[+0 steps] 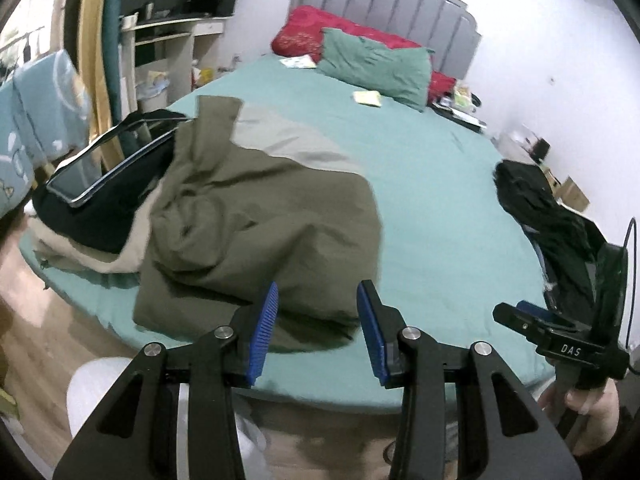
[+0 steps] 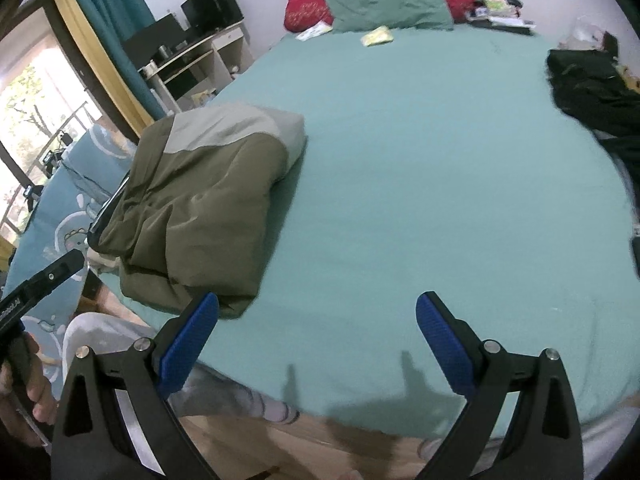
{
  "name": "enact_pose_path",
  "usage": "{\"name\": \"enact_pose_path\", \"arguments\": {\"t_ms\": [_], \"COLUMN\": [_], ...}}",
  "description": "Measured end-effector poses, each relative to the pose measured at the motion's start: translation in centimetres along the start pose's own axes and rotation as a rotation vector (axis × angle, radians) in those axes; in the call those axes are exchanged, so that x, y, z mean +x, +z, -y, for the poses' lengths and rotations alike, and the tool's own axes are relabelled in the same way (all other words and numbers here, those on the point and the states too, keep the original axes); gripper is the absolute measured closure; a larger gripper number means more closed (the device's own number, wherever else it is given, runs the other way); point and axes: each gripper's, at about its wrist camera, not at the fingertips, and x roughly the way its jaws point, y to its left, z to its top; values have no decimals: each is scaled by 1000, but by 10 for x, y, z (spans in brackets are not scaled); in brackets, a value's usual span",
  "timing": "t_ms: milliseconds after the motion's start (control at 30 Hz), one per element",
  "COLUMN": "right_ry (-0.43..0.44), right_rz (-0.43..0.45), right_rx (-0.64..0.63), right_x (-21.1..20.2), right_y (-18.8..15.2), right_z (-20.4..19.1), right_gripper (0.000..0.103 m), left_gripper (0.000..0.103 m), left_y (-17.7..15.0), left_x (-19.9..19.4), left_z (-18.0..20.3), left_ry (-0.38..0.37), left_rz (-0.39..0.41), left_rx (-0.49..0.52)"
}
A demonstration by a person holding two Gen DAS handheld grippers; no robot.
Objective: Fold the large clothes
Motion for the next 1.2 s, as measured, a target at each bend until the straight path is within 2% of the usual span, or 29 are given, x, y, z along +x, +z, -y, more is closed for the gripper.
{"name": "enact_pose_path", "arguments": {"t_ms": [100,300,533,633,700,733,867,967,1133,1200], "right_ry": [-28,-84,-129,-144,-152,-155,-155,-151,-143,-145], "right_rz": [35,142,304,376,413,430,505,556,605,590], "right_rx": [2,6,-14,-35,-54,-62,-100,-128,-140,-142], "right_x": [-26,-83,-152,-183,-200,-207,-234,-248,-247,-237], "right_y": [-2,3,18,23,26,28,31,29,21,20], "right_z": [10,25,23,17,10,7,-10,-22,-35,-39], "right_gripper": [5,5,5,5,5,5,5,4,1,1], "left_gripper": [59,59,59,59,54,50,46,35,28,26], "left_y": [-4,3,18,22,24,26,27,26,22,17], "left_x": [-12,-52,-111,-132,-146,-151,-173,-185,-183,-179], "left_z": [26,72,123,136,145,147,152,150,138,134], "left_ry": [-3,-60,-55,-80,-91,-91,-116,-136,-141,-131], "left_rz": [24,113,313,383,425,441,539,597,588,579], "left_rx": [36,134,241,268,286,291,295,297,259,257]}}
